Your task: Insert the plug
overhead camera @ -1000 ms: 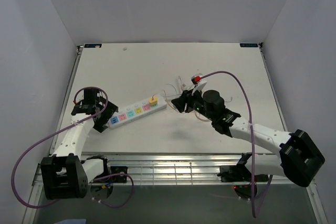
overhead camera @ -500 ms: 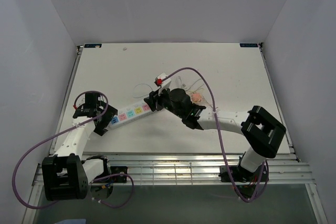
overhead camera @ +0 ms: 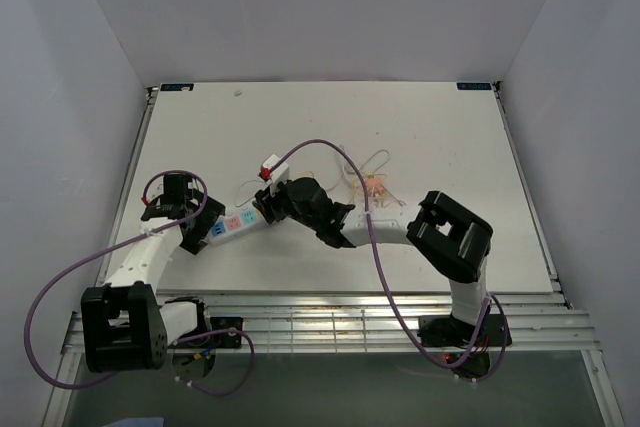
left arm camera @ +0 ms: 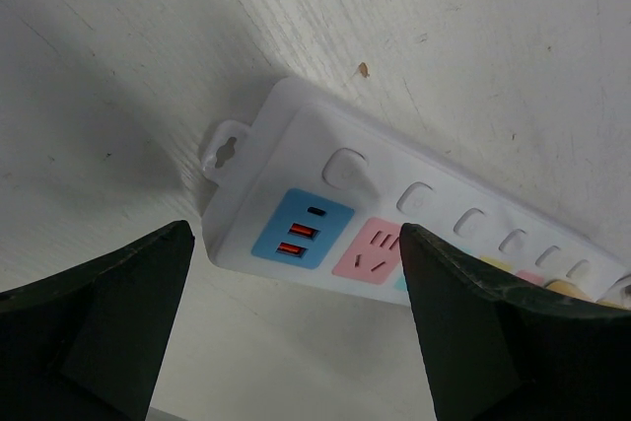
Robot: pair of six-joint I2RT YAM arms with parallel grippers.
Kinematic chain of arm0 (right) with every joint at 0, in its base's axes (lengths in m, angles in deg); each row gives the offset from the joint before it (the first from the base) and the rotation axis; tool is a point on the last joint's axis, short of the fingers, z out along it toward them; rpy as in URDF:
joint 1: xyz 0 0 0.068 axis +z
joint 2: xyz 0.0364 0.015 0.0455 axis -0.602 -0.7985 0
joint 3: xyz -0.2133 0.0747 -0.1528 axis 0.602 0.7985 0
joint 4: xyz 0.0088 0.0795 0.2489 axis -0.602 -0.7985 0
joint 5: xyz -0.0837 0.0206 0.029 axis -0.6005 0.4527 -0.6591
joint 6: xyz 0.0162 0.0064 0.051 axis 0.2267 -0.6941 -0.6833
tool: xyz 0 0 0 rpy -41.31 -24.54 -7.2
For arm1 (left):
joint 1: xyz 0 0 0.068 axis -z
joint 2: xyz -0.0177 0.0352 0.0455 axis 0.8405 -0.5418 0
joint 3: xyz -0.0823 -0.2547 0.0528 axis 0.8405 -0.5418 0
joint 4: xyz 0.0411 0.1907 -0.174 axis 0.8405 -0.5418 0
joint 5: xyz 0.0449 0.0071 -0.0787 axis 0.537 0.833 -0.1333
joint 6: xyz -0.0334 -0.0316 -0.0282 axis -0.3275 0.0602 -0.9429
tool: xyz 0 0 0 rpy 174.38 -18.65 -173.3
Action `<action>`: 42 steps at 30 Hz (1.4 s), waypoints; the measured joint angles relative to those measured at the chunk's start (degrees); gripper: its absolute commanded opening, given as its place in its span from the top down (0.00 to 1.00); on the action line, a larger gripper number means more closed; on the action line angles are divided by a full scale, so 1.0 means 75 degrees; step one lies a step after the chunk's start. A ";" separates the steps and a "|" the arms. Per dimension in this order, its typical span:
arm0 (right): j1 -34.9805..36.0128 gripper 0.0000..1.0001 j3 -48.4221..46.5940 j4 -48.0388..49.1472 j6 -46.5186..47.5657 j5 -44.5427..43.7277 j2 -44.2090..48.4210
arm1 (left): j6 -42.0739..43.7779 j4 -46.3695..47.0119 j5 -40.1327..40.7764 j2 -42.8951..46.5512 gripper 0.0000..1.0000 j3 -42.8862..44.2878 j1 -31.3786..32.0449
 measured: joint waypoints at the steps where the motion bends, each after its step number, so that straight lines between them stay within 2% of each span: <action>1: 0.0000 0.92 -0.0070 0.0015 0.0026 0.0017 -0.0125 | 0.0003 0.0015 -0.0023 -0.0012 0.03 -0.0003 0.0000; 19: -0.0006 0.92 -0.0816 0.0344 0.0239 0.0484 -0.1358 | 0.0149 0.0131 -0.0154 -0.0134 0.04 -0.0003 0.0000; 42: -0.0128 0.92 -0.0982 0.0423 0.0452 0.0303 -0.1536 | 0.0172 0.0128 -0.0163 -0.0143 0.05 0.0000 0.0000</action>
